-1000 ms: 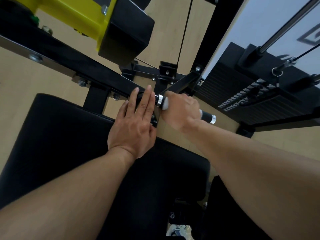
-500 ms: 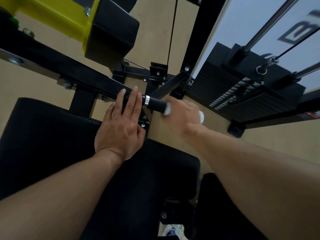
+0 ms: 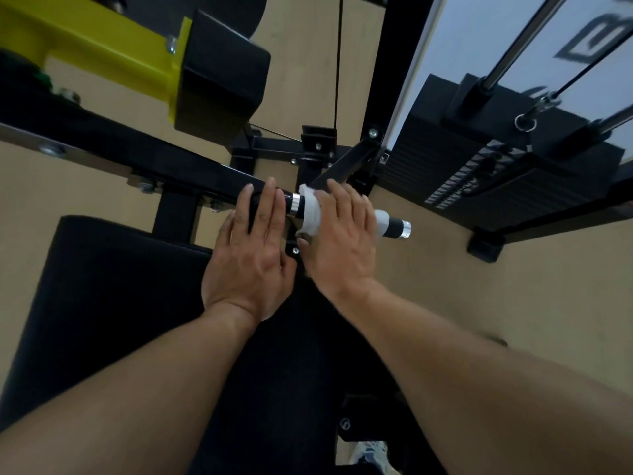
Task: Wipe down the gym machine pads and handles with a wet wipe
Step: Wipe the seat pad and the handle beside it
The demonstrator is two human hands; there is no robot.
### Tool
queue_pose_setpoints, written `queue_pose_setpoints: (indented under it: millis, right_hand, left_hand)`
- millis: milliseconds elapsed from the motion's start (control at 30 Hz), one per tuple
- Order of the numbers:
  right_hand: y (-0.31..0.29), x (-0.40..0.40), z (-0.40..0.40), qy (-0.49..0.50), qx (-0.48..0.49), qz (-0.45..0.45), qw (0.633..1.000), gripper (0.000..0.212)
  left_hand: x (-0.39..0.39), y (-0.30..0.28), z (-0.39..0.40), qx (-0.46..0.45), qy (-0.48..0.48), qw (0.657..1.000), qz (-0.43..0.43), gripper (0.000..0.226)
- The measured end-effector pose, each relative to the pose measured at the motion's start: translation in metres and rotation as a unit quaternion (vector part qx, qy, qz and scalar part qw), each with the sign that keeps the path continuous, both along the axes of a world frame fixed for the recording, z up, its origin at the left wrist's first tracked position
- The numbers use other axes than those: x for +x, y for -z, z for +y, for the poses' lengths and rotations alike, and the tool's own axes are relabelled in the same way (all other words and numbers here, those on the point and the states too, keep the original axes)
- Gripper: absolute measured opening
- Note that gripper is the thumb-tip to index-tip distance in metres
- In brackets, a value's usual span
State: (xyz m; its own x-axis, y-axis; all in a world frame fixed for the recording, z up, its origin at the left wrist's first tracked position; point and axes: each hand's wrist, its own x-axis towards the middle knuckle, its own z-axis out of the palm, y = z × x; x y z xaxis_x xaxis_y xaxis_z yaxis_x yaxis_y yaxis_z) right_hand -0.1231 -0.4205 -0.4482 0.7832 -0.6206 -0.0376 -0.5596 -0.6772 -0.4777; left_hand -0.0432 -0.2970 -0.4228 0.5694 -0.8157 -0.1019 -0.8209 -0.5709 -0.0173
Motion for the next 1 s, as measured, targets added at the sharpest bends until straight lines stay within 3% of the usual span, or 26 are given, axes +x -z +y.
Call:
queue_pose_setpoints:
  millis: [67,233,333,400,533,633,833,900,1000]
  right_hand:
    - [0.003,0.001,0.022,0.035,0.005,-0.039,0.999,0.075]
    - [0.013,-0.023,0.014,-0.016,0.012,-0.088,0.996,0.073]
    - [0.019,-0.039,0.004,0.120,0.067,-0.096,0.986,0.076]
    - [0.012,-0.030,0.008,0.151,0.121,-0.097,0.976,0.071]
    - [-0.004,0.005,0.020,-0.009,0.124,-0.161,0.979,0.056]
    - [0.006,0.006,0.015,-0.045,0.072,-0.174,0.981,0.050]
    - [0.037,-0.046,-0.013,0.179,0.056,-0.136,0.973,0.047]
    - [0.023,-0.031,-0.010,0.203,0.084,-0.111,0.969,0.053]
    - [-0.003,0.007,0.011,0.088,0.083,-0.134,0.984,0.050]
  left_hand:
    - [0.000,0.001,0.000,0.000,0.003,1.000,-0.002,0.073]
    - [0.001,0.002,0.000,-0.003,0.002,1.000,-0.003,0.079]
    - [0.000,0.001,0.000,0.002,-0.006,1.000,0.005,0.085]
    - [0.001,0.001,0.000,0.011,-0.007,1.000,0.003,0.086]
    - [-0.001,0.001,0.001,0.018,-0.004,1.000,0.011,0.088]
    - [-0.001,0.001,0.000,0.014,-0.002,1.000,0.003,0.082]
    - [0.001,0.003,0.001,0.002,-0.005,1.000,-0.004,0.081]
    - [0.001,0.002,0.000,0.002,-0.008,1.000,-0.003,0.082]
    - [0.001,0.003,0.002,0.001,-0.002,1.000,-0.003,0.090]
